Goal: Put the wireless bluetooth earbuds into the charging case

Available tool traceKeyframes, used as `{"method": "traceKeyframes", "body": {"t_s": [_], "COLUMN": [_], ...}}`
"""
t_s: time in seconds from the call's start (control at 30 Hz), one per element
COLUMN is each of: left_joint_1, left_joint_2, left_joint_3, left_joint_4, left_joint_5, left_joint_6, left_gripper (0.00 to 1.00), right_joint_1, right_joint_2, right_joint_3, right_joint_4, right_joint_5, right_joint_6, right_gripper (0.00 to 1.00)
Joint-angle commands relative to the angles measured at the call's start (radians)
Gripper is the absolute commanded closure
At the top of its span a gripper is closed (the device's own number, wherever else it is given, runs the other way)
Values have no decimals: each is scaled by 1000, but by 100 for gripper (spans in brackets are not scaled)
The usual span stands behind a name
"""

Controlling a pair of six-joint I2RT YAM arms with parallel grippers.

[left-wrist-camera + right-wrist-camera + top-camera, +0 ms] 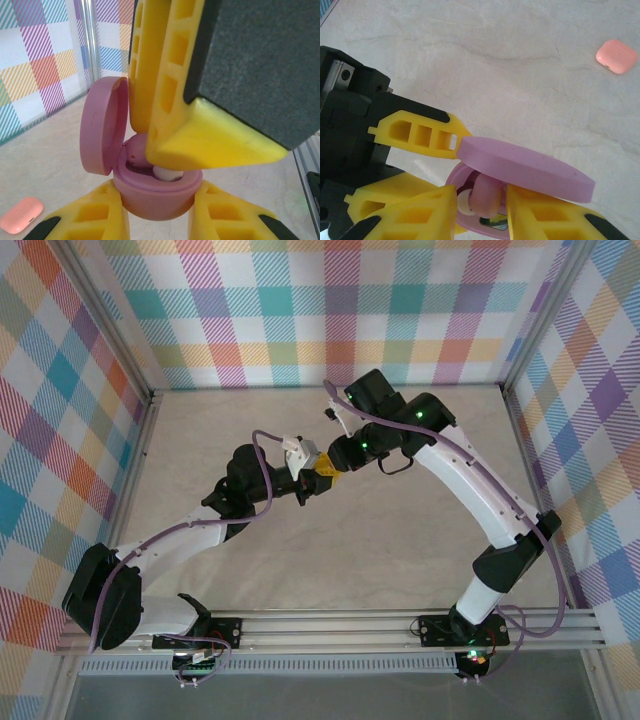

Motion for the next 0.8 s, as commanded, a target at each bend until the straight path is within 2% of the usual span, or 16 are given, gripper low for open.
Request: {"method": "traceKeyframes", "body": {"t_s": [0.0,0.17,0.27,0.47,0.63,0.77], "left_joint_1": [-17,-17,-16,-17,-17,-17], "left_joint_2": [-17,-12,-12,-14,-24,-36], "left_joint_3": [5,6,5,-1,-5,-13], "left_joint_4": [22,22,23,28,31,32], "left_joint_5": [21,21,21,17,35,55], "left_joint_6": [3,3,3,5,8,11], "left_gripper": [88,88,88,88,88,88], "right_joint_1": [9,18,18,12,-66,-158], "right_joint_2": [14,27,27,-40,-73,-59], "right_joint_3": [28,47,76,86,74,63], "right_joint_4": [-36,-55,-66,-5,15,24], "right_joint_5": [6,18,18,19,5,-64], "right_joint_6": [-25,-32,-22,29,66,107], "right_gripper": [68,68,65,64,63,63]}}
